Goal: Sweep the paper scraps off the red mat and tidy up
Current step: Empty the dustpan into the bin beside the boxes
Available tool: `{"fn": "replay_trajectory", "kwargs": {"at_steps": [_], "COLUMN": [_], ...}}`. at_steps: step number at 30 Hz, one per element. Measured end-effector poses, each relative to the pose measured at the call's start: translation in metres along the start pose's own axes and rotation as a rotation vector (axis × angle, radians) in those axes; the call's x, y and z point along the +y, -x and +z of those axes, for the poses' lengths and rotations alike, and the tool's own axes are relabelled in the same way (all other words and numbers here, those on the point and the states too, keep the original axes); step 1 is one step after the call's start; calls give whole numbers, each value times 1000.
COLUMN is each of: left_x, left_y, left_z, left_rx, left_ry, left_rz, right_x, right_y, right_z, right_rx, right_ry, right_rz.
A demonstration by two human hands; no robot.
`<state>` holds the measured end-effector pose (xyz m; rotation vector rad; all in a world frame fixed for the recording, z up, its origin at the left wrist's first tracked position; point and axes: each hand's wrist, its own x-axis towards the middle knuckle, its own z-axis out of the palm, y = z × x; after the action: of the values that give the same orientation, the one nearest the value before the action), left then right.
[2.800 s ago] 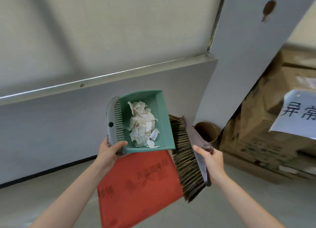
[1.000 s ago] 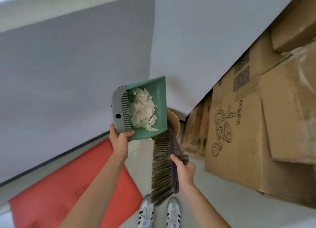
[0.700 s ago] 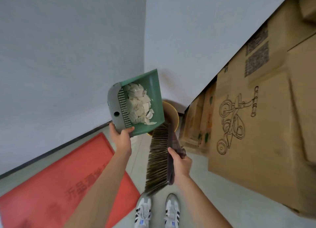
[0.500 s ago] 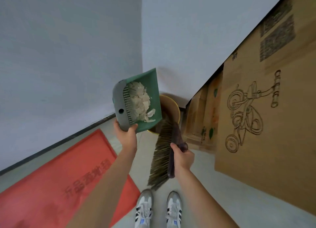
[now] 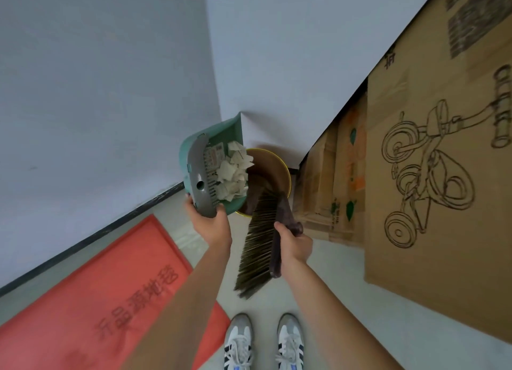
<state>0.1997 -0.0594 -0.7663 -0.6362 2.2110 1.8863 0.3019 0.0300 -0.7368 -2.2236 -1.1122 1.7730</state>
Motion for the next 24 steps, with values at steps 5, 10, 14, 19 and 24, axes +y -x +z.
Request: {"fn": "replay_trajectory", "kwargs": {"at_steps": [5,10,14,19,24], "left_x": [-3,-2,-5,-8,-10], "left_y": [10,14,17,22,30], "left_z": [5,11,13,11,10], "left_rx": [-4,0,17,21,21], "left_ry": [-24,-25,-45,-102,-165], "left_rz": [-4,-9,-4,32,106], "right_x": [-3,-5,-2,3,7], "right_y": [1,-4,-8,-7,-4], "right_z": [2,4,6,5,6], "right_rx": [47,-11,-22,-45,5], "right_ry": [-30,-9,-2,7,-14], "right_rz": [-9,-13,0,3,-10]}}
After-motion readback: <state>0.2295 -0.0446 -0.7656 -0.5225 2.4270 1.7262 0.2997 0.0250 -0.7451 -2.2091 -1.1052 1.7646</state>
